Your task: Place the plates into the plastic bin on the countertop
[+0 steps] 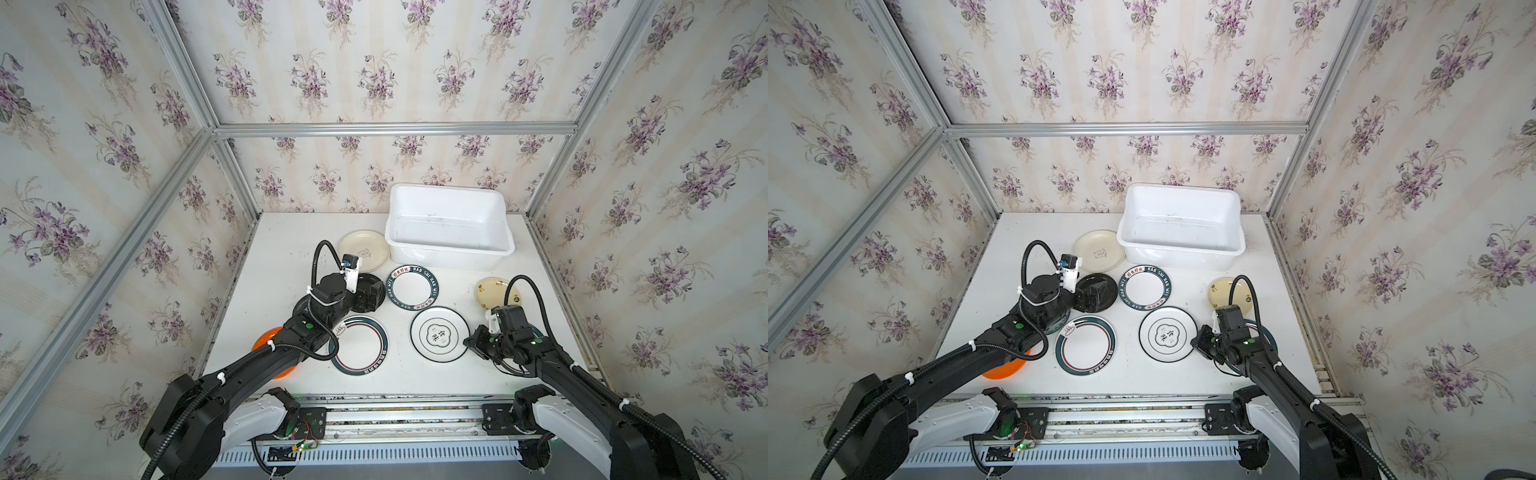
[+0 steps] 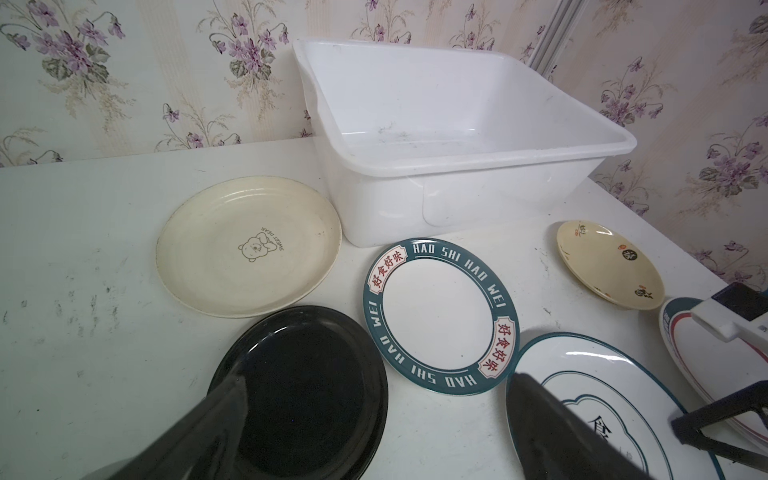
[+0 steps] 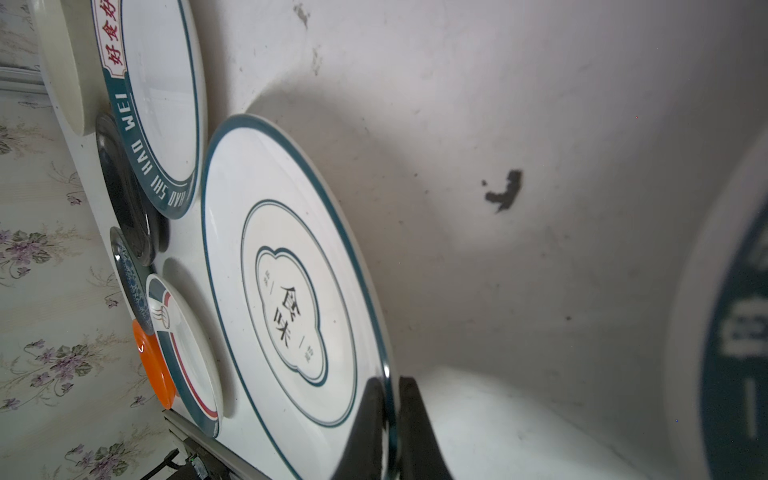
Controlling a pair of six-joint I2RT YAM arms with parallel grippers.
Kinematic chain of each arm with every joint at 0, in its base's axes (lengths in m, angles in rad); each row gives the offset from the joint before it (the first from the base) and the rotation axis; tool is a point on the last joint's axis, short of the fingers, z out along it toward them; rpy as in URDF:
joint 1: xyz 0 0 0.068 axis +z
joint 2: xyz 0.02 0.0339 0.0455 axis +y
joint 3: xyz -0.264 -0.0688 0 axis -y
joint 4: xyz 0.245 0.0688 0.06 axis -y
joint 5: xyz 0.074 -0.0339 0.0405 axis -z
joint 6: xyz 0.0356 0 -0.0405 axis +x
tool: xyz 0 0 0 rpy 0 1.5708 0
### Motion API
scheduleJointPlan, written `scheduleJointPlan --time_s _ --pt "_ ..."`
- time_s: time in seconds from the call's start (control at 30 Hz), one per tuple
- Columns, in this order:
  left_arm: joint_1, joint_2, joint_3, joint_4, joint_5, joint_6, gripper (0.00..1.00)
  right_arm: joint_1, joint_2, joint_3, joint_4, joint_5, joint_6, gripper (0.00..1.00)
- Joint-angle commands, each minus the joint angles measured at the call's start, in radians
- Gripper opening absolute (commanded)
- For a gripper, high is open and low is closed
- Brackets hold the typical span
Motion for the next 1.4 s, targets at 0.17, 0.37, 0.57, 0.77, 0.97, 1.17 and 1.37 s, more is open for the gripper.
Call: scheduleJointPlan --time_s 0.17,0.37,0.57,0.77,0.97,1.17,1.37 --pt "0.000 0.000 0.009 0.024 0.016 -0.009 1.00 -0.001 -0.069 0.012 -0.151 0.130 0.005 0.00" --pt "0.000 0.016 0.030 -0.009 0.007 -0.019 1.00 -0.001 -0.216 0.041 -0.174 0.142 0.010 0.00" --pt "0.000 0.014 0.042 -0.025 0.035 -0.034 1.00 -0.001 -0.241 0.135 -0.230 0.147 -0.031 0.00" --pt "0.000 0.030 0.056 -0.052 0.022 -0.044 1.00 -0.001 -0.193 0.182 -0.190 0.106 -0.037 0.00" --pt "0.001 0.052 0.080 -0.071 0.061 -0.039 1.00 -0.001 -0.170 0.248 -0.159 0.087 -0.061 0.00" --pt "0.000 0.084 0.097 -0.084 0.111 -0.040 1.00 0.000 -0.118 0.370 -0.170 0.043 -0.137 0.00" --pt "0.000 0.060 0.087 -0.084 0.124 -0.027 1.00 -0.001 -0.082 0.473 -0.144 0.054 -0.170 0.00"
